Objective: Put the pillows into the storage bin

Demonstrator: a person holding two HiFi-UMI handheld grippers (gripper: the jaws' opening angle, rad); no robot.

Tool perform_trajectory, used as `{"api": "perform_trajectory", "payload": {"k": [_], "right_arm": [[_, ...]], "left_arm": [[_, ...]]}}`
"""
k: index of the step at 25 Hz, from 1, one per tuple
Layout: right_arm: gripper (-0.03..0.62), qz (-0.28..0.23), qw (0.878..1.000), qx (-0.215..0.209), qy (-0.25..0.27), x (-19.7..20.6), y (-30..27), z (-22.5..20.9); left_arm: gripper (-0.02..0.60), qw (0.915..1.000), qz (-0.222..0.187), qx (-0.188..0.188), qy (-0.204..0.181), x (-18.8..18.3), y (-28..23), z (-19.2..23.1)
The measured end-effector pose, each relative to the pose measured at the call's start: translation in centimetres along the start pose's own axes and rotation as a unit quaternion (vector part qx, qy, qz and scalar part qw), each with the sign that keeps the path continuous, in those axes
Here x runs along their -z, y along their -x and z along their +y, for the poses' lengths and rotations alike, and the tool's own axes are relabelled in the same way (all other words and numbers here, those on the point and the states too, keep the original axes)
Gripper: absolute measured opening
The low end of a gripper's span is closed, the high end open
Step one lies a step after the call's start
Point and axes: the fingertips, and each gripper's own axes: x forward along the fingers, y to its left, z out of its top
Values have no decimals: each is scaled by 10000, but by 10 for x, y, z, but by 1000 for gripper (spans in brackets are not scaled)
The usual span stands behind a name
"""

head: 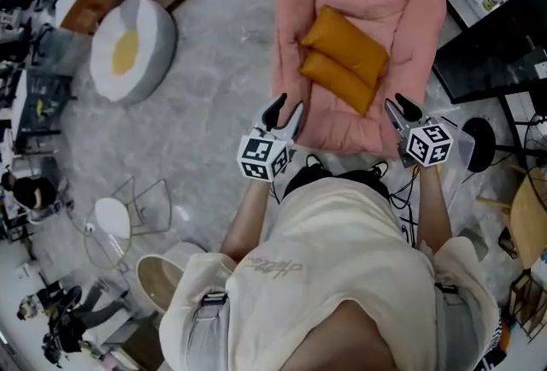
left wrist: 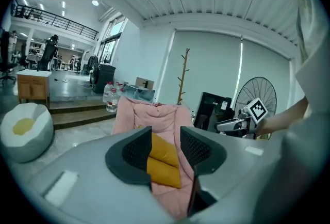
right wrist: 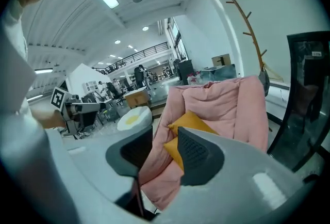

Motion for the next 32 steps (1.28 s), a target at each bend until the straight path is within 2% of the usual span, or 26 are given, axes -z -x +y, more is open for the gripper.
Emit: {"api": "perform_trajectory", "payload": {"k": [7, 11, 13, 19, 24, 27, 32], "right_arm": [[175, 471, 9977, -217, 424, -2, -46, 37], [190, 816, 9938, -356, 668, 0, -68, 42], [222, 1011, 9908, -398, 804, 2, -80, 37], [304, 1521, 9817, -360, 1089, 13, -125, 6], [354, 2137, 9637, -8, 1600, 38, -165, -37], [396, 2412, 9519, -6, 1890, 50, -189, -60], [419, 2705, 9428, -108, 1943, 48, -228, -101]], "left_arm": [[176, 9997, -17, -172, 184, 6, 22, 40], [176, 9985, -92, -378, 374, 9, 30, 53], [176, 9976, -117, -511, 457, 9, 31, 58], [176, 9920, -143, -853, 916, 5, 32, 69], [176, 9907, 80, -1045, 866, -4, 16, 79], [176, 9888, 118, -1089, 1009, -16, -3, 86], [176, 9882, 163, -1045, 1104, -41, -53, 92]]}}
